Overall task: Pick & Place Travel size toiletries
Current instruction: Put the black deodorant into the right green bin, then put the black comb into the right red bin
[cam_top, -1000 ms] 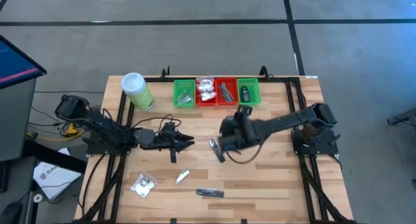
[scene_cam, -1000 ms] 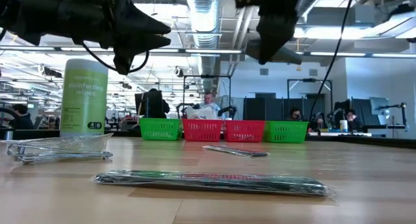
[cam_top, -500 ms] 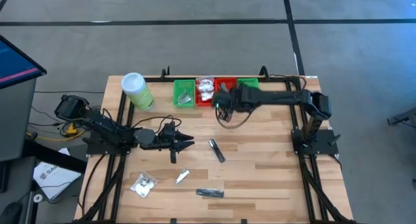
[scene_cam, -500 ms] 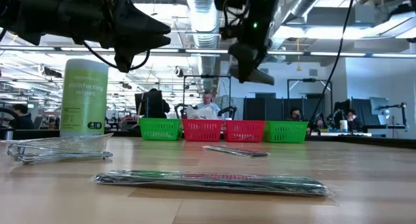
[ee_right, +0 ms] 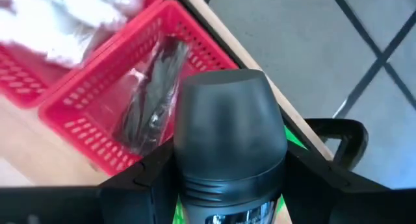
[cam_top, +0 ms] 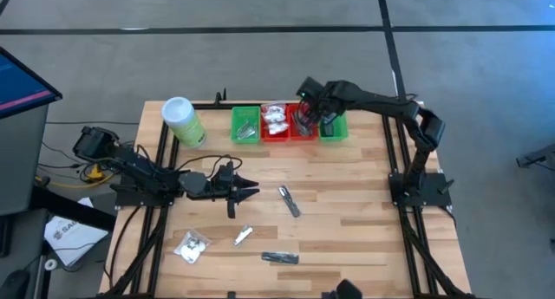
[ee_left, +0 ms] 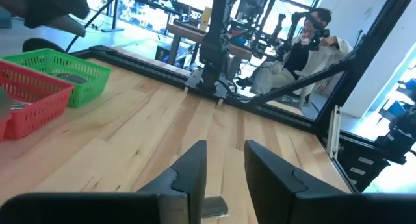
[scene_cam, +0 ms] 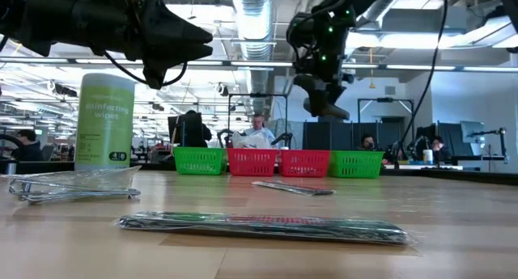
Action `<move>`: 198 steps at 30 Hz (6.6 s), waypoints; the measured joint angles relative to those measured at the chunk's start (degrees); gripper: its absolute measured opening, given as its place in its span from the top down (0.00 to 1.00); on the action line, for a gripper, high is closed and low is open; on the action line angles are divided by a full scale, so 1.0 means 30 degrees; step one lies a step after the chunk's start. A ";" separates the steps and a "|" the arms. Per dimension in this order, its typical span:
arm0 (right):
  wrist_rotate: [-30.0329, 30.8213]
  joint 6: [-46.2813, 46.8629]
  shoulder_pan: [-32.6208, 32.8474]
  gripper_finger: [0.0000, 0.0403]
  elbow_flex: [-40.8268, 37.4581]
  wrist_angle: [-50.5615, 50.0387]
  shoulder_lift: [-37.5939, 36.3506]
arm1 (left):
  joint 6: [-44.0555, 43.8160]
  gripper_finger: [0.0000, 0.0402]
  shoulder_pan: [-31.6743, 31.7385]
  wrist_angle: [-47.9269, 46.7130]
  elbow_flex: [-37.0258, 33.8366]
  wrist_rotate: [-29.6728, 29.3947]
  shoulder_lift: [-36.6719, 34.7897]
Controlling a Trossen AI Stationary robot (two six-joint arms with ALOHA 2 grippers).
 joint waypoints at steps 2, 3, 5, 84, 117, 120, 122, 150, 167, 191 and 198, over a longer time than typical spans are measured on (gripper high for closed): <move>-0.0471 0.0187 -0.0461 0.50 0.0000 0.0424 0.0000 | 0.0000 0.76 0.0000 -0.0005 0.0000 0.0000 0.0000; -0.0732 0.0217 -0.0748 0.50 0.0000 0.0586 0.0000 | 0.0000 0.76 0.0000 -0.0005 0.0000 0.0000 0.0000; -0.1512 0.0611 -0.1375 0.50 -0.0011 0.0657 0.0000 | 0.0000 0.76 0.0000 -0.0014 0.0000 0.0000 0.0000; -0.5906 0.0110 -0.2181 0.41 -0.6368 0.5863 -0.3075 | -0.0226 0.76 -0.0007 0.0093 -0.0007 0.0280 0.0000; -0.5366 0.6121 1.2823 0.54 -1.2292 1.4835 -0.2810 | -0.0160 0.76 -0.0007 0.0326 -0.0007 0.0277 0.0007; -0.5387 0.6378 1.3511 0.55 -1.2933 1.5913 -0.2151 | -0.0160 0.76 -0.0007 0.0418 -0.0007 0.0284 0.0007; -0.5390 0.6715 1.3886 0.55 -1.2889 1.7159 -0.1338 | -0.0160 0.76 -0.0007 0.0453 -0.0007 0.0277 0.0007; -0.3510 0.7530 1.3958 0.69 -1.1912 1.8865 0.2747 | -0.0015 0.76 0.0000 0.0820 0.0022 0.0277 0.0007; -0.2020 0.6375 1.3506 0.92 -1.2021 1.6972 0.1909 | -0.0007 0.76 0.0007 0.0816 0.0015 0.0277 0.0007; -0.1515 0.5826 1.4563 0.98 -1.1023 1.4757 -0.0091 | -0.0007 0.76 0.0007 0.0823 -0.0007 0.0277 0.0007; -0.1427 0.6134 1.4504 0.77 -1.0987 1.5283 0.1569 | -0.0007 0.76 0.0007 0.0822 -0.0007 0.0277 0.0007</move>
